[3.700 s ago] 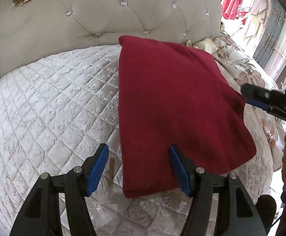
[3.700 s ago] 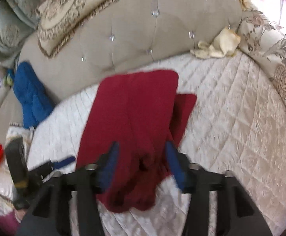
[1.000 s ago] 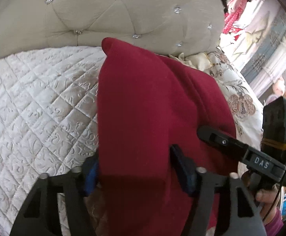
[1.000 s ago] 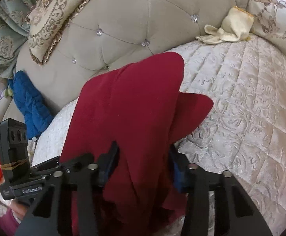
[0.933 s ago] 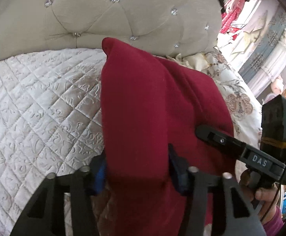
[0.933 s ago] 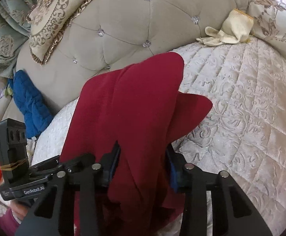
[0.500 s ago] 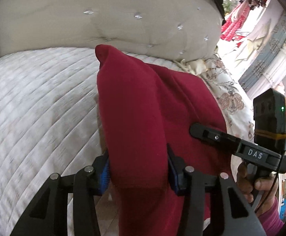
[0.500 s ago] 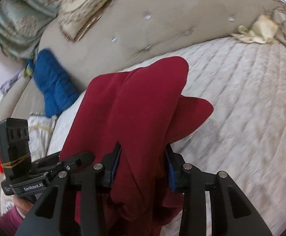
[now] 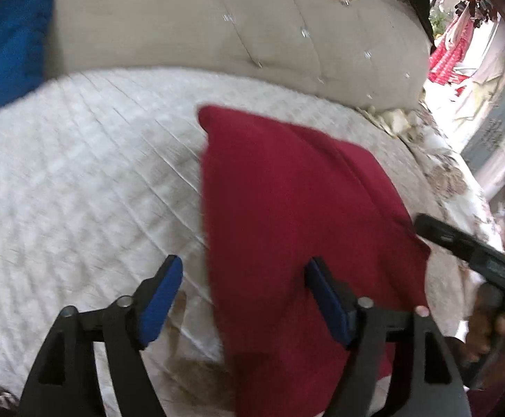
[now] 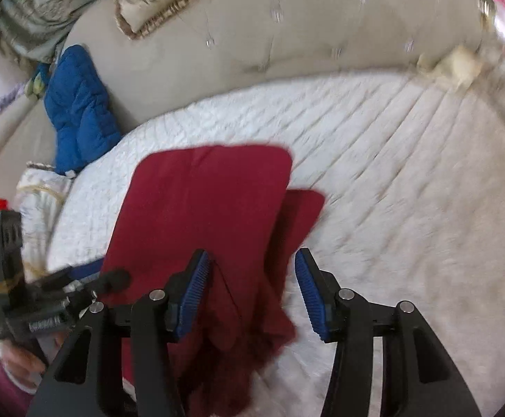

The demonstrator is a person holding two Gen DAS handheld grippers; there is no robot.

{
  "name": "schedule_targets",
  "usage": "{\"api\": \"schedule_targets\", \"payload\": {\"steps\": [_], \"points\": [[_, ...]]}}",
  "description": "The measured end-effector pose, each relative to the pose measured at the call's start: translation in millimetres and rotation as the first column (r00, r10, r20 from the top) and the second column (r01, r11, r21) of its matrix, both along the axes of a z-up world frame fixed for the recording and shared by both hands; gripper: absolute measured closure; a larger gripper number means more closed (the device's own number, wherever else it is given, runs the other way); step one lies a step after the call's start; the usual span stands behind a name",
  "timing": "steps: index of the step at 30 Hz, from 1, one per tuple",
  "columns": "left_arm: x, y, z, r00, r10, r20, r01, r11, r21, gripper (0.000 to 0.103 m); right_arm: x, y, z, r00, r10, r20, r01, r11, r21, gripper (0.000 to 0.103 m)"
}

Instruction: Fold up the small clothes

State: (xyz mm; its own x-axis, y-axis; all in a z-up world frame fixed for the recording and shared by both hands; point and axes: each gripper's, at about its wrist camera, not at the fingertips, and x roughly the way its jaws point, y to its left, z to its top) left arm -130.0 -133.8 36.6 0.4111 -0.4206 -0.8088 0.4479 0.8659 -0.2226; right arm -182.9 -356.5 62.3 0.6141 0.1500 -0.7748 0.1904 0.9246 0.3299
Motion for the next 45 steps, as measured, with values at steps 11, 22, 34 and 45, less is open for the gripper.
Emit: {"api": "schedule_targets", "payload": {"steps": [11, 22, 34, 45], "points": [[-10.8, -10.4, -4.1, 0.998, 0.013, 0.067, -0.017, 0.997, 0.071, 0.021, -28.8, 67.3, 6.1, 0.978, 0.208, 0.008, -0.203, 0.962, -0.185, 0.094], [-24.2, -21.9, -1.7, 0.988, -0.005, 0.156, -0.014, 0.992, 0.123, 0.02, -54.4, 46.1, -24.7, 0.992, 0.106, -0.062, -0.115, 0.979, -0.17, 0.103], [-21.5, -19.2, 4.7, 0.979, 0.035, 0.199, -0.062, 0.99, 0.129, 0.02, -28.2, 60.6, 23.3, 0.994, 0.09, 0.064, -0.072, 0.967, -0.243, 0.097], [-22.5, -16.4, 11.3, 0.971, 0.044, 0.233, -0.079, 0.987, 0.142, 0.02, -1.8, 58.0, -22.6, 0.999, 0.023, -0.029, -0.03, 0.961, -0.273, 0.097]]}}
